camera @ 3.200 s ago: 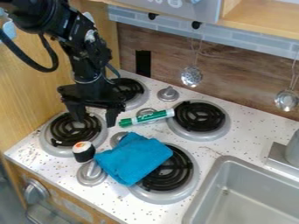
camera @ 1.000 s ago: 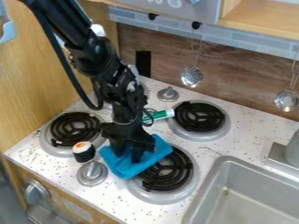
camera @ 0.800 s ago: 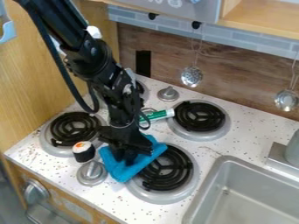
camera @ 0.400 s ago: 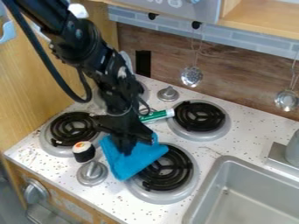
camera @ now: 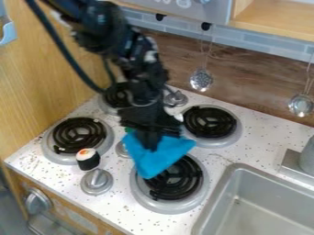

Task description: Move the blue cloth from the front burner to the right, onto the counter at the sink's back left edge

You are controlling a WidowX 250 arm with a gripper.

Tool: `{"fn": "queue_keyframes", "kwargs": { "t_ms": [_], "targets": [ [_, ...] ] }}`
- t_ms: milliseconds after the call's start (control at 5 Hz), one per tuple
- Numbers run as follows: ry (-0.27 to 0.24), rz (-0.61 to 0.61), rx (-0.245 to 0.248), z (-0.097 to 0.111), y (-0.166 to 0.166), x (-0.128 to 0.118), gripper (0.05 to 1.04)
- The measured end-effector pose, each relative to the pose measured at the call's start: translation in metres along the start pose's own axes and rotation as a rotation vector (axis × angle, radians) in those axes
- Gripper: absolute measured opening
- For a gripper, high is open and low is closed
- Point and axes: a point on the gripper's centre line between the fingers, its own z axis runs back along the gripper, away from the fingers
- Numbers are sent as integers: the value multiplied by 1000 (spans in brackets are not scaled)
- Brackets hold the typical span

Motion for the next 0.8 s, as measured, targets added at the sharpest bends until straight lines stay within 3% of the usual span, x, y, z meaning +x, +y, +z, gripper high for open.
{"fn": "queue_keyframes", "kwargs": {
  "t_ms": [400,800],
  "targets": [
    [47,-1,-35,-15,-39,15,79],
    [55,19,-51,-35,-67,42,79]
  ]
}}
